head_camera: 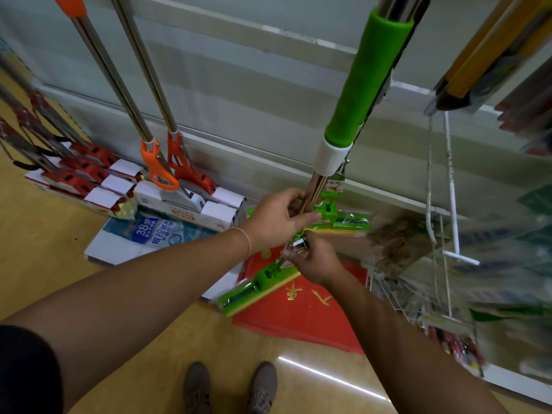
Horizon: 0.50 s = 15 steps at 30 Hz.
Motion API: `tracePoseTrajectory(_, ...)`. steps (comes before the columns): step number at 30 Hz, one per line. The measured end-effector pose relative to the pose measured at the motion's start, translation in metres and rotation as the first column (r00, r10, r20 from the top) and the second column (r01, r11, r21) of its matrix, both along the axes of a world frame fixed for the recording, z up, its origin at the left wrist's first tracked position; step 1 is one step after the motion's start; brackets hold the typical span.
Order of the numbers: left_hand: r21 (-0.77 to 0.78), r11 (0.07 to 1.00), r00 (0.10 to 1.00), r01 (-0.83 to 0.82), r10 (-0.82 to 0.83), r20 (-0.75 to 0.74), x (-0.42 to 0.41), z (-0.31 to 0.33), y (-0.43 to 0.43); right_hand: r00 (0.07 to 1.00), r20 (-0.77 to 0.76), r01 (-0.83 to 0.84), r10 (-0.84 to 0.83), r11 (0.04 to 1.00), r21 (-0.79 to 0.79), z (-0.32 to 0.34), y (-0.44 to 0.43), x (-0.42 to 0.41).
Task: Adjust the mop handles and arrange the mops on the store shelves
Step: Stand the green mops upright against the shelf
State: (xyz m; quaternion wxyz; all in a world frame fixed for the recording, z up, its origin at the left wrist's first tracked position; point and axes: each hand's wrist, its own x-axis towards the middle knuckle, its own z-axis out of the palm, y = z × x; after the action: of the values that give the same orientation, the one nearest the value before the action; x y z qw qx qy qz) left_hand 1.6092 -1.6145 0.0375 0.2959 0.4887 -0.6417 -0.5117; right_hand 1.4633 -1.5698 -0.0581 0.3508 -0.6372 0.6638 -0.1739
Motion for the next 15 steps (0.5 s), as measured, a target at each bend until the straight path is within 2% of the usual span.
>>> tracePoseTrajectory(3, -0.007, 0.999, 0.997, -0.043, 0.042, -0.066, -0.010, 0.006, -0.002, 0.991, -0.032, 0.126, -0.128, 0.990, -0.057, 0.000, 0.003, 0.002)
tracePoseTrajectory(6, -0.032, 0.999, 0.998, -0.026, 0.024, -0.056, -0.020, 0.010, -0.005, 0.975, -0.012, 0.219, -0.220, 0.974, -0.060, -0.002, 0.003, 0.001)
tracePoseTrajectory(10, -0.067, 0.998, 1.000, -0.014, 0.013, -0.016, -0.029, 0.010, -0.007, 0.970, -0.056, 0.233, -0.238, 0.969, -0.076, -0.004, -0.003, -0.002)
tracePoseTrajectory(15, -0.190, 0.980, 0.994, -0.056, 0.073, 0.080, -0.034, 0.012, -0.015, 0.965, -0.111, 0.229, -0.237, 0.970, -0.076, -0.009, -0.016, 0.001)
